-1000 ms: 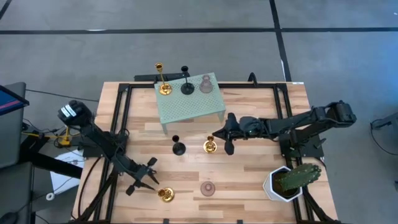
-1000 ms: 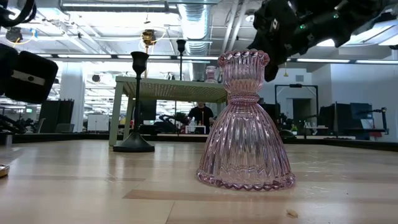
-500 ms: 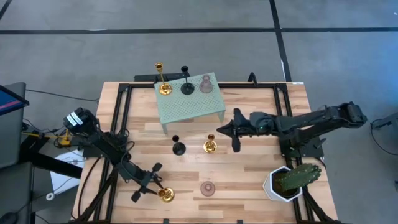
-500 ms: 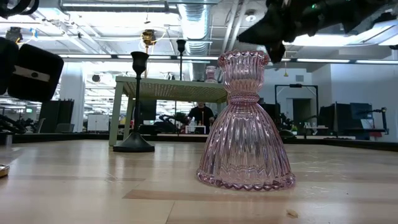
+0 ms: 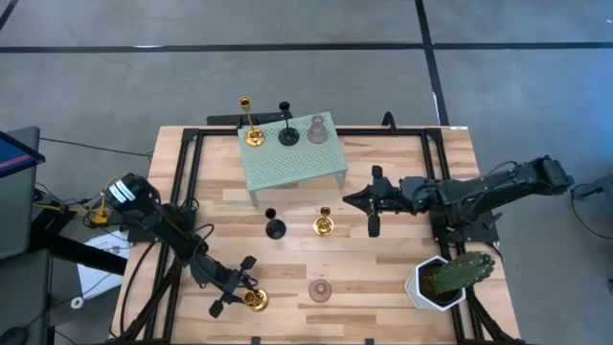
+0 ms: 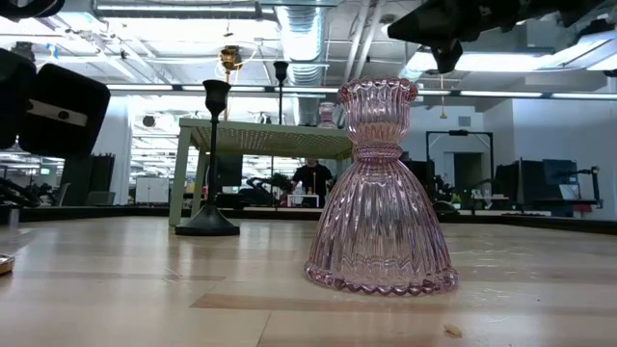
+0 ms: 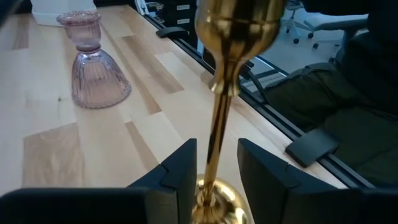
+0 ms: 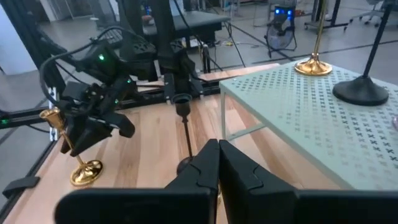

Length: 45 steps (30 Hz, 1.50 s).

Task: Pick & Place candle stick holders
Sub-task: Put the bottom gold candle holder on the shelf

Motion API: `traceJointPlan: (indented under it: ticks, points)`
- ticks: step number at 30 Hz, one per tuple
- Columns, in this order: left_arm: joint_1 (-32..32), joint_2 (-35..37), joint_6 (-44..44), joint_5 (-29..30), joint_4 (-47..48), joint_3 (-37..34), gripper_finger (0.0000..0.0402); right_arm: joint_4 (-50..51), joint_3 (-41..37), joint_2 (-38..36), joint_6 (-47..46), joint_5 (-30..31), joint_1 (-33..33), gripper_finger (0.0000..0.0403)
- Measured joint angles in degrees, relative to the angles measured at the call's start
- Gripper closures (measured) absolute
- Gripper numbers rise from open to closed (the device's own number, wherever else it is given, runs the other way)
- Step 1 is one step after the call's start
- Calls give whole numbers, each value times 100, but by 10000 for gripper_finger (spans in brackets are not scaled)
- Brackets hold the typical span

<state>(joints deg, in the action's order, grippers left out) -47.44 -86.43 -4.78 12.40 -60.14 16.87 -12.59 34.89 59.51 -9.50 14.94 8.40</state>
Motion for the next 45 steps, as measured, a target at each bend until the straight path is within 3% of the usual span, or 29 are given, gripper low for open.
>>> traceJointPlan:
  ticks: [7, 15, 20, 26, 30, 36, 45]
  points:
    - [0, -142, -167, -2, -21, 141, 308, 196, 1, 7, -51, 254, 119, 403]
    - [-2, -138, -548, 269, -73, 146, 384, 233, 0, 7, -63, 314, 178, 403]
    - [-20, -99, -1201, 775, -31, 148, 377, 235, 0, 9, -61, 314, 178, 403]
    - [-132, 189, -1337, 1111, 224, 144, 388, 479, 0, 10, -59, 314, 178, 403]
    - [-202, 818, -1462, 1431, 926, 144, 386, 676, 0, 9, -63, 314, 178, 403]
    - [-206, 2232, -1807, 2042, 2757, 139, 387, 674, 0, 9, 53, 317, 178, 403]
    - [399, 4492, -751, 2960, 3741, 139, 387, 761, 7, -225, 384, 321, 174, 403]
